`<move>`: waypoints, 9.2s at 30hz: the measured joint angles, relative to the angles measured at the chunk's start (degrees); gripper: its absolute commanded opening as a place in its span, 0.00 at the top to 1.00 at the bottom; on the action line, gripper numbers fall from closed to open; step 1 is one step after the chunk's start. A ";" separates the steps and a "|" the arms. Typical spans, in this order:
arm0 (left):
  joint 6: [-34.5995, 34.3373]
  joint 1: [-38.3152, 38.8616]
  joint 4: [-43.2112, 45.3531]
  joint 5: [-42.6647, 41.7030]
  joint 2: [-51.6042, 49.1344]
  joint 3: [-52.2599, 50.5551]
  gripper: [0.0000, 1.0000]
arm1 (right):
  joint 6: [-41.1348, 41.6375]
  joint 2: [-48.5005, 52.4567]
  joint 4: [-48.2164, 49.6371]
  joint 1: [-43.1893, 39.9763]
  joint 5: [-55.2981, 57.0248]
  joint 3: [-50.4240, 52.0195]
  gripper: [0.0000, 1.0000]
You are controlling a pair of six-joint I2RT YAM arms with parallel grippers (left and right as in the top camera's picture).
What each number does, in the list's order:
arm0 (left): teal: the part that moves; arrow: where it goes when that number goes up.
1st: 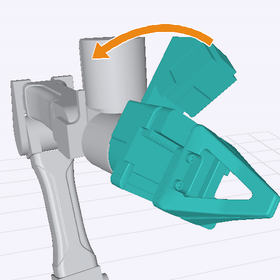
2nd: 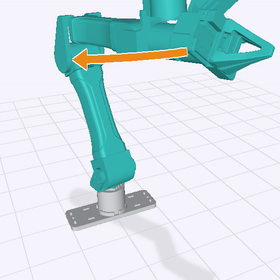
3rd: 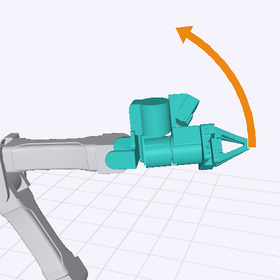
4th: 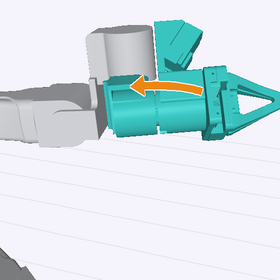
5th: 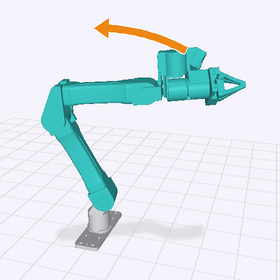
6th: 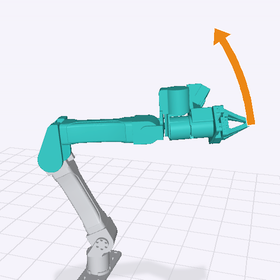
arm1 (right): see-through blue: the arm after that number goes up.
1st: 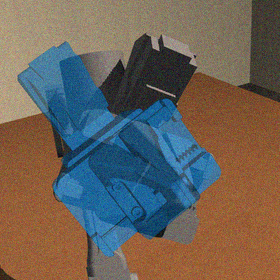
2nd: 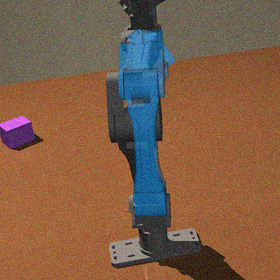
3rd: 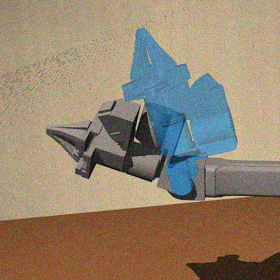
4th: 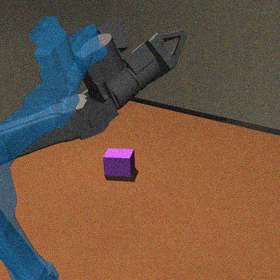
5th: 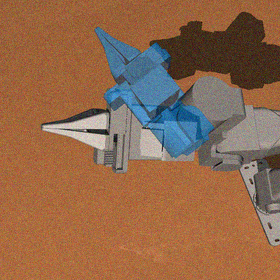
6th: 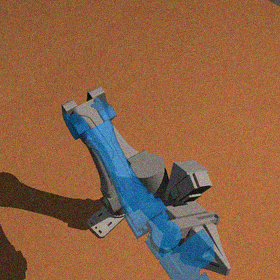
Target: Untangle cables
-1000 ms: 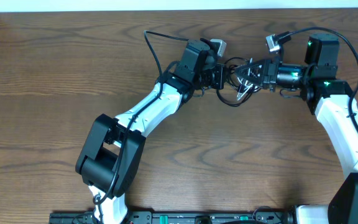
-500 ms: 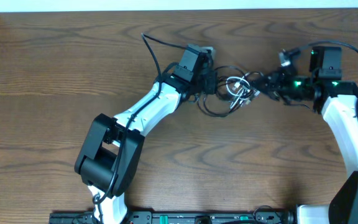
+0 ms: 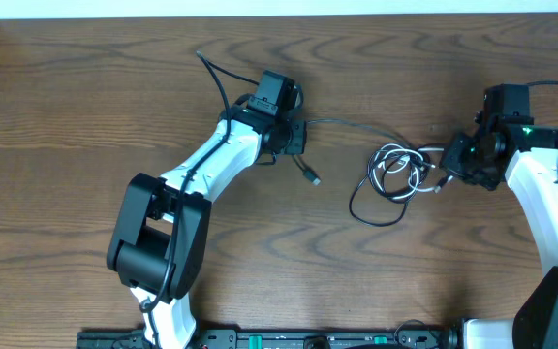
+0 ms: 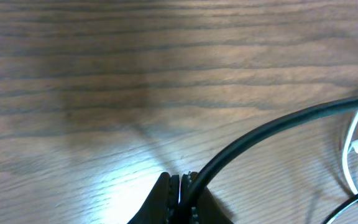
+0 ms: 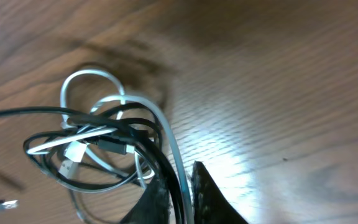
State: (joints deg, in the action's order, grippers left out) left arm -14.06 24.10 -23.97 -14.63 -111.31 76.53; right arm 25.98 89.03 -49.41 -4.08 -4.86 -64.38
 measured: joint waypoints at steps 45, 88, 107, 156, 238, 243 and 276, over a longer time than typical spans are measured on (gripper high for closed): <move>-21.84 -5.18 10.54 -20.65 31.82 -0.07 0.93 | -15.04 11.23 29.16 21.59 -28.81 0.04 0.60; -5.31 -22.88 -14.78 6.01 29.66 0.22 0.92 | -36.17 2.67 -0.31 6.49 -39.36 0.11 0.99; -0.66 -29.24 -24.35 11.13 24.28 0.22 0.93 | -15.91 2.67 5.84 1.60 -21.73 0.11 0.99; 15.63 -0.31 -2.51 -2.21 4.92 0.33 0.20 | -8.92 2.67 11.30 0.57 -7.65 0.17 0.84; -1.27 -11.21 3.54 -12.11 37.35 2.08 0.93 | 5.64 19.47 18.51 22.12 -15.32 0.37 0.60; -1.62 -16.31 3.76 -12.50 43.41 2.08 0.93 | 5.03 19.43 15.91 20.68 -11.56 -0.07 0.63; 1.79 -19.91 -18.53 -16.85 23.10 1.68 0.51 | -2.56 18.99 12.72 14.05 -8.37 -0.39 0.58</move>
State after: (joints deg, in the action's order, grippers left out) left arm -12.27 4.19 -42.50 -31.48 -88.20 78.22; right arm 23.42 108.03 -36.69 9.98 -13.23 -64.77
